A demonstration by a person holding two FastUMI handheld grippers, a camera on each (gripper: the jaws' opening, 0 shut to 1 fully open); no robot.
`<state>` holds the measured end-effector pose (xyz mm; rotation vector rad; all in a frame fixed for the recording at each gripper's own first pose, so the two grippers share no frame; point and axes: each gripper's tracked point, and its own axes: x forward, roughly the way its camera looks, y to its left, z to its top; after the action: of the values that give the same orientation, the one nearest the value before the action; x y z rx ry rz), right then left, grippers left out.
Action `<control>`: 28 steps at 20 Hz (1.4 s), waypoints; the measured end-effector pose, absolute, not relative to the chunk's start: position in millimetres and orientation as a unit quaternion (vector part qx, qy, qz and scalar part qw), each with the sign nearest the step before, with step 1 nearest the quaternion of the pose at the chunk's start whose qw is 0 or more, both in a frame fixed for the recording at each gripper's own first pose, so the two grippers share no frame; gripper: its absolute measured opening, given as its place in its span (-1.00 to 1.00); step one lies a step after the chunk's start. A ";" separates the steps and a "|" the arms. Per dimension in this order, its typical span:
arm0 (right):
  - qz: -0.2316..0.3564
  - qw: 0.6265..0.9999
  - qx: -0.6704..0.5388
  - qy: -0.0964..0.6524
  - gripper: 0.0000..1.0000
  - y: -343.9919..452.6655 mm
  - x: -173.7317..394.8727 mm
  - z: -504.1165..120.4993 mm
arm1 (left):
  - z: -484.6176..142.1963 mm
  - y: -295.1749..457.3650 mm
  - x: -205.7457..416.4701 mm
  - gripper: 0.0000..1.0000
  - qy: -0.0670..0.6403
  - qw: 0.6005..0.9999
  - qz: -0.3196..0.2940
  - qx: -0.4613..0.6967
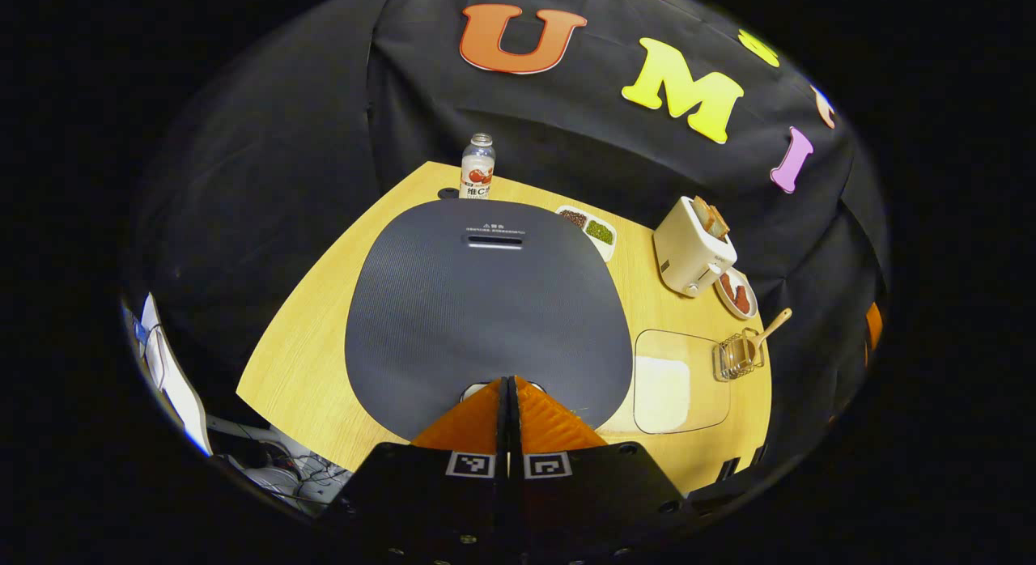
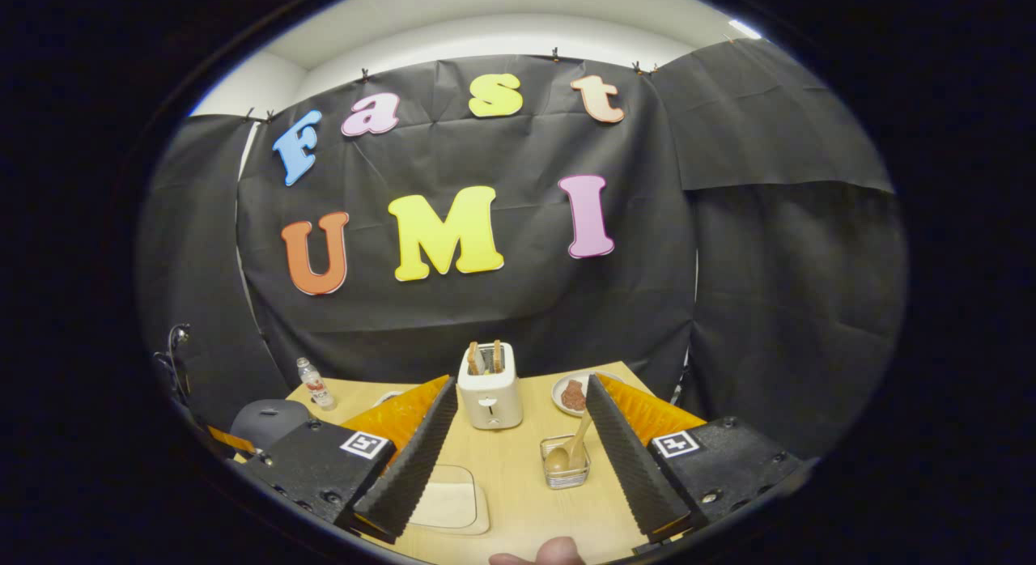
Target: Close the left gripper, press the button to open the rice cooker; take a wooden spoon from the chopstick holder with the right hand, scoop a spoonful of rice and pour it into the rice cooker, then put the wooden spoon back into the chopstick holder.
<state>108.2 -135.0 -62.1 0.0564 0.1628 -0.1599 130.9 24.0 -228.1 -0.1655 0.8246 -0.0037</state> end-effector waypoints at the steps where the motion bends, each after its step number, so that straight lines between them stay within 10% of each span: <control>1: -0.078 0.993 0.030 0.081 1.00 -133.3 109.6 -63.6 | -228.6 24.3 130.3 -1.00 0.397 0.914 0.002 -0.087; 10: -0.045 0.996 0.020 0.077 1.00 -110.1 107.6 -59.9 | -219.6 28.6 129.3 -1.00 0.378 0.923 0.001 -0.065; 28: -0.057 0.997 0.009 0.055 0.97 -142.4 92.0 -35.8 | 3.8 21.0 154.1 -0.97 0.030 0.998 0.009 -0.045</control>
<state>92.0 -142.4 -35.8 0.0185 0.1091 -0.1144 154.1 21.0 3.8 -0.0903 0.0603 0.0185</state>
